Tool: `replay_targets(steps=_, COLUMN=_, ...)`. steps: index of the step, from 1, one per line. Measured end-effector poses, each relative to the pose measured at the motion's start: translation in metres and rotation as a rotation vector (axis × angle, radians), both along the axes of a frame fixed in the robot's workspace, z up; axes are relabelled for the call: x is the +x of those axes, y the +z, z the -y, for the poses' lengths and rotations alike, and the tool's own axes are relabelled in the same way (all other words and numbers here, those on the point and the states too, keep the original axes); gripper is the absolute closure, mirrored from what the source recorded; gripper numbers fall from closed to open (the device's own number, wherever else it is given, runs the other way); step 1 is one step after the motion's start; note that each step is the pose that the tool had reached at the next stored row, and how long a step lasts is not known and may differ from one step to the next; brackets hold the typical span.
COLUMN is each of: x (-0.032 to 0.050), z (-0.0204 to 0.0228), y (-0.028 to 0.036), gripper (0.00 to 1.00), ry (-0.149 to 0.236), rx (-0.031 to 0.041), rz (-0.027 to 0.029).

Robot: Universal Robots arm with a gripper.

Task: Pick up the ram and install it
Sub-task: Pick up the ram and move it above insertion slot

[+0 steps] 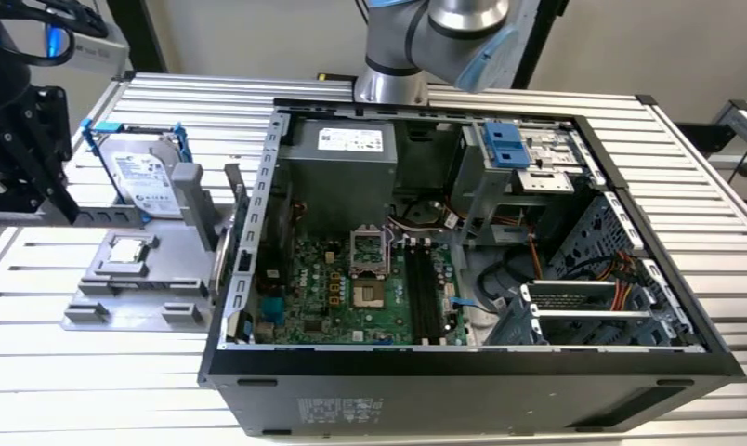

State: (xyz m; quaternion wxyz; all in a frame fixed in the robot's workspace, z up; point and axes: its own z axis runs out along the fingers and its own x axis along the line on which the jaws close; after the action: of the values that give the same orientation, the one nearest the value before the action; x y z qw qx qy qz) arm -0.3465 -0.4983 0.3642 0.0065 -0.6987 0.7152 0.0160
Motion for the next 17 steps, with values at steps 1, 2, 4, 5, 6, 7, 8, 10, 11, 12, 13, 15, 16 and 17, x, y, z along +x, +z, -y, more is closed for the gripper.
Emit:
replay_targets(steps=1, x=0.0, z=0.0, y=0.0013, gripper=1.0, ry=0.0, rx=0.0, rz=0.0)
replay_targets(steps=2, x=0.0001, z=0.0, y=0.0025, gripper=1.0, ry=0.0, rx=0.0, rz=0.0)
replay_targets(steps=4, x=0.0001, z=0.0, y=0.005, gripper=1.0, ry=0.0, rx=0.0, rz=0.0)
replay_targets(steps=5, x=0.0001, z=0.0001, y=0.0062, gripper=1.0, ry=0.0, rx=0.0001, rz=0.0001)
replay_targets(steps=6, x=0.0001, z=0.0, y=0.0075, gripper=1.0, ry=0.0, rx=0.0, rz=0.0)
replay_targets(steps=7, x=0.0, z=0.0, y=0.009, gripper=1.0, ry=0.0, rx=0.0, rz=-0.0001)
replay_targets(steps=8, x=0.0, z=0.0, y=0.0106, gripper=1.0, ry=0.0, rx=0.0, rz=-0.0001)
replay_targets(steps=10, x=0.0, z=0.0, y=0.0136, gripper=1.0, ry=0.0, rx=0.0, rz=-0.0001)
replay_targets(steps=11, x=0.0, z=0.0, y=0.0153, gripper=1.0, ry=0.0, rx=0.0, rz=0.0)
replay_targets(steps=12, x=0.0, z=0.0, y=0.0167, gripper=1.0, ry=0.0, rx=0.0, rz=0.0)
replay_targets(steps=13, x=0.0, z=0.0, y=0.0183, gripper=1.0, ry=0.0, rx=0.0, rz=-0.0001)
replay_targets(steps=15, x=0.0, z=0.0, y=0.0215, gripper=1.0, ry=0.0, rx=0.0, rz=-0.0001)
replay_targets(steps=16, x=0.0, z=0.0, y=0.023, gripper=1.0, ry=0.0, rx=0.0, rz=-0.0001)
replay_targets(steps=17, x=0.0001, z=0.0, y=0.0243, gripper=1.0, ry=0.0, rx=-0.0001, rz=-0.0001)
